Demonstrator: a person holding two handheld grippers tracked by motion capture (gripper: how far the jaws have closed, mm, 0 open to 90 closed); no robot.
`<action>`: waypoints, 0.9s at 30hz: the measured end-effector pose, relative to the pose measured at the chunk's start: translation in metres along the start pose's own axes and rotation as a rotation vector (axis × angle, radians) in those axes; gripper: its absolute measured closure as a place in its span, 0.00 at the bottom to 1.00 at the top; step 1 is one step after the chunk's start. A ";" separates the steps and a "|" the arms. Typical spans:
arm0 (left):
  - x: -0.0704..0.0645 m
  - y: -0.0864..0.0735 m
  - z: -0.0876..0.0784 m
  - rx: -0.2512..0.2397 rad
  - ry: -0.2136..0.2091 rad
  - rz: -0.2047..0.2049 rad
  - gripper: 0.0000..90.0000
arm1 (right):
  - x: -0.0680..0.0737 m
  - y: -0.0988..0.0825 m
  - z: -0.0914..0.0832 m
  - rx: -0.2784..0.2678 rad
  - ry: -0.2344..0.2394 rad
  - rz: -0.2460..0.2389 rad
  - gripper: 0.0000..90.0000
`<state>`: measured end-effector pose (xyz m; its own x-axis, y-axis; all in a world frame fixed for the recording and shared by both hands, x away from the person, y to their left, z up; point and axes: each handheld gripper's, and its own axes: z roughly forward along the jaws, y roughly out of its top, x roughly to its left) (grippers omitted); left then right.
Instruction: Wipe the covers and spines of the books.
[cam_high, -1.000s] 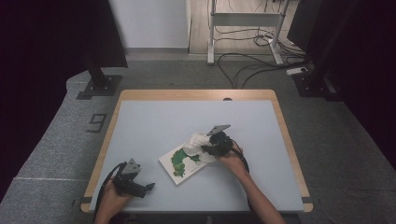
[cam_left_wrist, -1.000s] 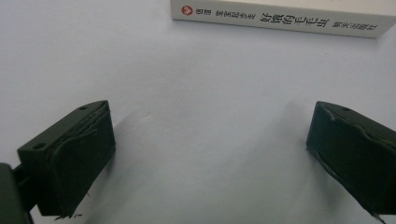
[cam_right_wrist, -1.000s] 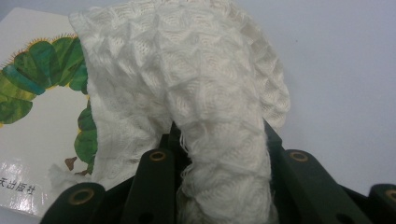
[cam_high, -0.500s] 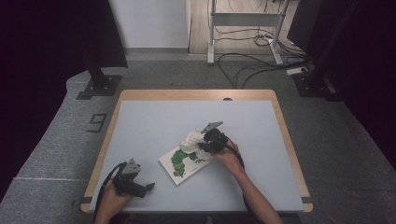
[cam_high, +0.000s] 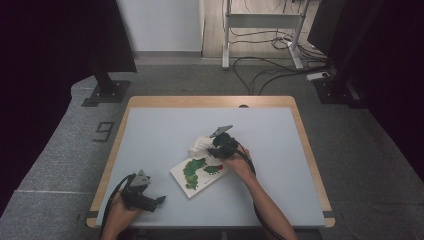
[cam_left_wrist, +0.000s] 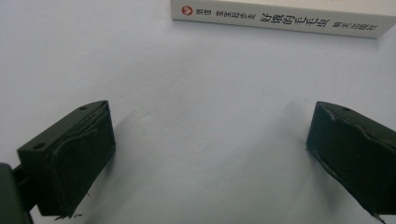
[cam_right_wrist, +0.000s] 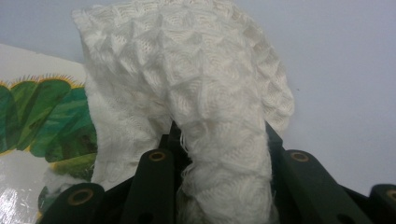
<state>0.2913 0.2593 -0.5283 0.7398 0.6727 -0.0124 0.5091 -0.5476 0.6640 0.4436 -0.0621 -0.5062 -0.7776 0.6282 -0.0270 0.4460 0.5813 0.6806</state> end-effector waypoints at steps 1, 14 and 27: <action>0.000 0.000 0.000 0.000 0.000 0.000 0.01 | 0.001 0.000 0.000 0.000 -0.004 -0.011 0.74; 0.000 0.000 0.000 0.000 0.000 -0.001 0.01 | 0.017 0.003 0.000 -0.009 0.019 -0.061 0.73; 0.000 0.000 0.000 0.000 0.001 -0.001 0.01 | 0.050 0.013 0.008 -0.027 0.106 -0.120 0.73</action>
<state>0.2913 0.2593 -0.5283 0.7392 0.6734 -0.0125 0.5098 -0.5473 0.6638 0.4140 -0.0184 -0.5047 -0.8678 0.4959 -0.0326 0.3359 0.6336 0.6969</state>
